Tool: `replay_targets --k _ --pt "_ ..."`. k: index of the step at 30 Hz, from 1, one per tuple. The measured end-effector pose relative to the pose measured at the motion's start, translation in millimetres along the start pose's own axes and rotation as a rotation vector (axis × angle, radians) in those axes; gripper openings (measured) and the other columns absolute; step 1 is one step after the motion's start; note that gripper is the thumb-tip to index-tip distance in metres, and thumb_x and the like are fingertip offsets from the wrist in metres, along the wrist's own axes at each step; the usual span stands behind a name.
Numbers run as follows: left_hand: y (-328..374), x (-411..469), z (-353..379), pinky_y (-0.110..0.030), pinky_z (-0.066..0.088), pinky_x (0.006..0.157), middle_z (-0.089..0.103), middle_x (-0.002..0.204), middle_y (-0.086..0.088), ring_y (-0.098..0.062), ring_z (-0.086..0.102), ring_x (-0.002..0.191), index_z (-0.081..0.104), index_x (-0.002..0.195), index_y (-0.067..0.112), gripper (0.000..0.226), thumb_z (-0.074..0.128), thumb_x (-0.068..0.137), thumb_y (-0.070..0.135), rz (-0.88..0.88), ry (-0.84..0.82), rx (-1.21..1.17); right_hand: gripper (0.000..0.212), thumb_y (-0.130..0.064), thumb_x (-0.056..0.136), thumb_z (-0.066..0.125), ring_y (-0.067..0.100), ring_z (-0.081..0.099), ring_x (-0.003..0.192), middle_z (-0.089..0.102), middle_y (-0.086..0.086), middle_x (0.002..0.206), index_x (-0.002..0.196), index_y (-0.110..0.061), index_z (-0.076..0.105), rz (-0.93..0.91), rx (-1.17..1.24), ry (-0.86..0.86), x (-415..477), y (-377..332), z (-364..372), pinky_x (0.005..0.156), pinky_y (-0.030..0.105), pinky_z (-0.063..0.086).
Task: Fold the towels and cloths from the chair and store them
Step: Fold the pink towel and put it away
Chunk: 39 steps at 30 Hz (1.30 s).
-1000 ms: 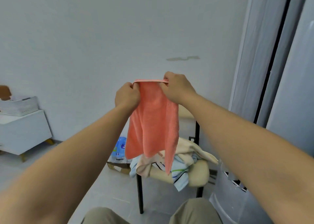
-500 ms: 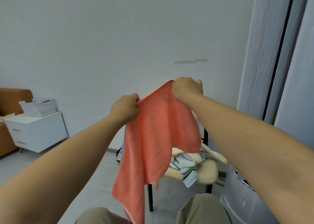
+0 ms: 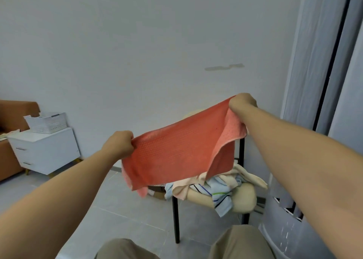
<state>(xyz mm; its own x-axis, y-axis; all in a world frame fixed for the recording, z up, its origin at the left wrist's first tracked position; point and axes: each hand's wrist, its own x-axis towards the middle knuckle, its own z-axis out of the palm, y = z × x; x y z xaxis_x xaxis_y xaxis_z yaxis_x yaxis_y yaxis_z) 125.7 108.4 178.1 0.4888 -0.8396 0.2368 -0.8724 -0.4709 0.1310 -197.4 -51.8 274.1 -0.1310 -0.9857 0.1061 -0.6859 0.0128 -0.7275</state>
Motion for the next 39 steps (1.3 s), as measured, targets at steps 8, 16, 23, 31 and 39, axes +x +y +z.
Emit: replay_targets --k 8,16,23,31,39 --pt "34 14 -4 -0.032 0.052 0.063 0.066 0.091 -0.017 -0.029 0.064 0.077 0.061 0.094 0.002 0.012 0.061 0.093 0.014 -0.322 -0.240 -0.846 0.035 -0.001 0.089 0.046 0.023 0.074 0.076 0.077 0.013 0.098 0.086 -0.012 0.079 -0.086 0.227 -0.520 -15 -6 32 0.065 0.031 0.057" --pt "62 20 -30 -0.034 0.056 0.085 0.065 0.118 -0.020 -0.028 0.067 0.103 0.060 0.122 -0.005 0.040 0.042 0.089 -0.016 -0.324 -0.578 -1.397 0.038 0.011 0.096 0.035 0.017 0.072 0.070 0.068 0.013 0.093 0.107 -0.003 0.069 -0.099 0.526 -1.058 -24 -25 73 0.061 0.025 0.058" --pt "48 17 -8 -0.042 0.058 0.085 0.070 0.114 -0.017 -0.030 0.070 0.101 0.066 0.122 0.009 0.042 0.063 0.085 -0.011 -0.139 -0.285 -1.096 0.062 0.031 0.073 0.048 0.025 0.068 0.109 0.069 0.018 0.118 0.113 -0.010 0.071 -0.365 0.412 -1.093 -39 -14 107 0.093 0.032 0.057" --pt "42 7 3 -0.032 0.049 0.073 0.063 0.100 0.000 -0.019 0.061 0.093 0.060 0.112 0.022 0.037 0.075 0.083 0.040 0.015 0.043 -0.433 0.047 -0.054 0.078 0.071 0.012 0.051 0.053 0.052 -0.004 0.053 0.062 -0.012 0.057 -0.782 -0.021 -0.532 -50 -8 155 0.055 0.034 0.049" --pt "3 24 55 -0.044 0.057 0.083 0.072 0.105 -0.020 -0.027 0.068 0.082 0.062 0.114 0.006 0.037 0.049 0.089 -0.017 -0.279 -0.320 -1.181 0.060 -0.057 0.090 0.062 0.013 0.043 0.061 0.042 -0.003 0.066 0.053 -0.015 0.040 -0.853 -0.069 -0.509 -47 -3 226 0.056 0.030 0.035"
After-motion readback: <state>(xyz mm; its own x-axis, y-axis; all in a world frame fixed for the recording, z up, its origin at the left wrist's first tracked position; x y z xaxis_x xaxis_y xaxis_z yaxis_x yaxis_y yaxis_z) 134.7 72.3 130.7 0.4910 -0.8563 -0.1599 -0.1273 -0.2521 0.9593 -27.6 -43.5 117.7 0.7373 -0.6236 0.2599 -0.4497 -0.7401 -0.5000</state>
